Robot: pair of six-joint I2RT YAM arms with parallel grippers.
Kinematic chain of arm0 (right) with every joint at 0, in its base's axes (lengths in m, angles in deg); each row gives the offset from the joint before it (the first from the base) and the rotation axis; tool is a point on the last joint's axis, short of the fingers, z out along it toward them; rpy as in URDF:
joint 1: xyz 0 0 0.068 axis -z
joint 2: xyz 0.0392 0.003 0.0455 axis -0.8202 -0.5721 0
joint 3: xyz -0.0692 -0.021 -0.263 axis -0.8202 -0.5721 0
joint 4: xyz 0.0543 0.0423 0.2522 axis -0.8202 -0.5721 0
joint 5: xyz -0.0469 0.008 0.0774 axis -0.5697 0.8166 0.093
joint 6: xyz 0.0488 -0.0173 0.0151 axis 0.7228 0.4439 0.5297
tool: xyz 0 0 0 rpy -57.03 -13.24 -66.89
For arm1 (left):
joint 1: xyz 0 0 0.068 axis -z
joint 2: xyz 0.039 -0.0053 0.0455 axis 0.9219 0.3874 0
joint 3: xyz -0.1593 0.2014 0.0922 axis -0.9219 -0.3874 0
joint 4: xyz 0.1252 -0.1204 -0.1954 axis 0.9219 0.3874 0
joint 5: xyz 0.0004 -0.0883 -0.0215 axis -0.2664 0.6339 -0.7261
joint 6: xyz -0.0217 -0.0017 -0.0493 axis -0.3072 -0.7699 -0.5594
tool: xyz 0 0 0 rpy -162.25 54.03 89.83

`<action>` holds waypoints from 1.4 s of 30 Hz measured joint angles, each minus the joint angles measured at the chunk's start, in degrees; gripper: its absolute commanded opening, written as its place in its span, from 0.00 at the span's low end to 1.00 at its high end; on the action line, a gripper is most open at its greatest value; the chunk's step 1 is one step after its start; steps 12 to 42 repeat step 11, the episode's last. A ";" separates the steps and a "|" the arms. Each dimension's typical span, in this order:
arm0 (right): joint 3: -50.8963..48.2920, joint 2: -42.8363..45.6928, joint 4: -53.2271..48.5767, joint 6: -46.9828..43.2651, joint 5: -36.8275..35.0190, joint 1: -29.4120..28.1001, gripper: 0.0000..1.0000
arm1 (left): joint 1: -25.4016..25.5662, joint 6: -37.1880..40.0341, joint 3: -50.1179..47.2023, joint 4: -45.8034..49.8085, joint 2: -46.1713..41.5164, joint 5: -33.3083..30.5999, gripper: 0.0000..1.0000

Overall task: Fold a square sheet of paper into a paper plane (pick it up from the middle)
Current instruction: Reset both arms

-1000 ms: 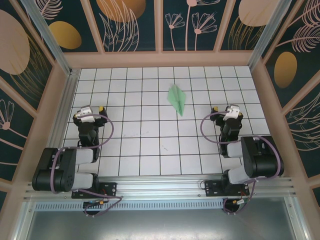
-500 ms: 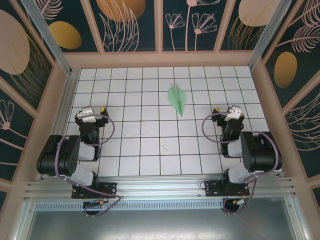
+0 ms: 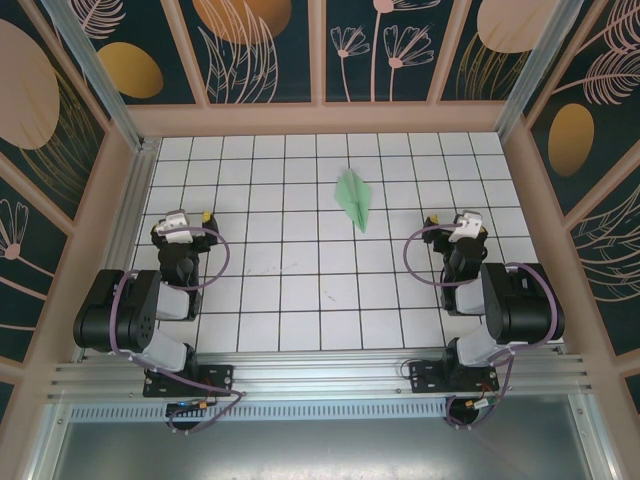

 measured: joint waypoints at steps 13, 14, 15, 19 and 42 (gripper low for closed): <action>0.15 0.00 0.00 0.00 0.02 0.00 0.99 | 0.00 0.04 0.87 1.07 0.04 0.59 0.98; 0.15 0.00 0.00 0.00 0.02 0.00 0.99 | 0.00 0.04 0.87 1.07 0.04 0.59 0.98; 0.15 0.00 0.00 0.00 0.02 0.00 0.99 | 0.00 0.04 0.87 1.07 0.04 0.59 0.98; 0.15 0.00 0.00 0.00 0.02 0.00 0.99 | 0.00 0.04 0.87 1.07 0.04 0.59 0.98; 0.15 0.00 0.00 0.00 0.02 0.00 0.99 | 0.00 0.04 0.87 1.07 0.04 0.59 0.98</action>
